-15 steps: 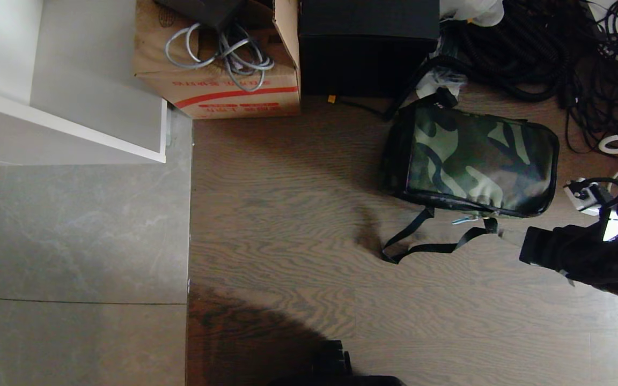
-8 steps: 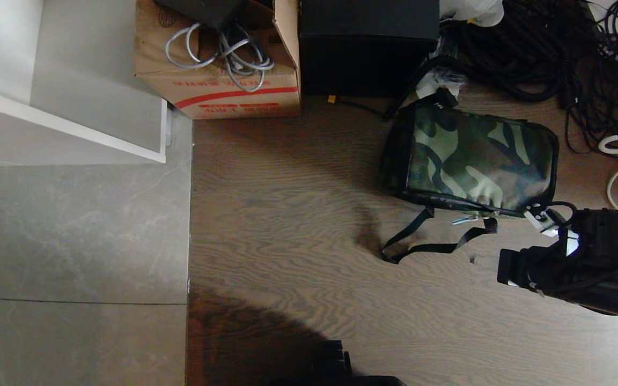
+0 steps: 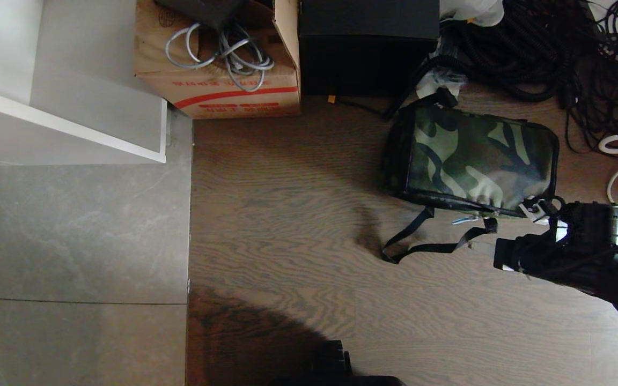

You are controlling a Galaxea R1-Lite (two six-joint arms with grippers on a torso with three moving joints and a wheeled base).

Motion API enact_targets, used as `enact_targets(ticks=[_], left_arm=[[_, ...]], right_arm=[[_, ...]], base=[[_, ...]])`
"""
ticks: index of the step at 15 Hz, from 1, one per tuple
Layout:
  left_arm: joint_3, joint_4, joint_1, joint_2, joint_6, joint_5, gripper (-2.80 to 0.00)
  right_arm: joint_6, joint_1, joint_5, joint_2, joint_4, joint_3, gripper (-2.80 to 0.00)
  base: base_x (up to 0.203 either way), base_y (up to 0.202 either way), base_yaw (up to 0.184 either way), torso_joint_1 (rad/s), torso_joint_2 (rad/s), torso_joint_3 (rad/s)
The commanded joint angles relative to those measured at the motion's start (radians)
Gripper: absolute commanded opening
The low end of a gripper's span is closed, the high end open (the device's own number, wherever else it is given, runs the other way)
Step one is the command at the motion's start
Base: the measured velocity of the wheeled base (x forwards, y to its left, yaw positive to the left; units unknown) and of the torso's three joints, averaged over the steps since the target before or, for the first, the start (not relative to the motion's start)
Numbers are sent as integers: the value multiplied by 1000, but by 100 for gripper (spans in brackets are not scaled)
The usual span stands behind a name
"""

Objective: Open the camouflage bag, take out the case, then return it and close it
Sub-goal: Open the top of the storage box

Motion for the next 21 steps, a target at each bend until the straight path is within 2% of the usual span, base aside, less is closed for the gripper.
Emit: enact_targets(ticks=[1, 7, 15, 21], left_arm=[[0, 0, 0, 0, 0, 0, -280], [-1, 0, 0, 0, 0, 0, -280], [0, 0, 0, 0, 0, 0, -280], [0, 0, 0, 0, 0, 0, -280]], right_arm=[[-4, -5, 4, 36, -22, -15, 0], [-12, -9, 5, 138, -288, -6, 0], [-9, -12, 2, 196, -347, -83, 0], [-5, -11, 0, 222, -410, -68, 0]], base=[[0, 0, 0, 0, 0, 0], [0, 0, 0, 0, 0, 0], [0, 0, 0, 0, 0, 0], [0, 0, 0, 0, 0, 0]])
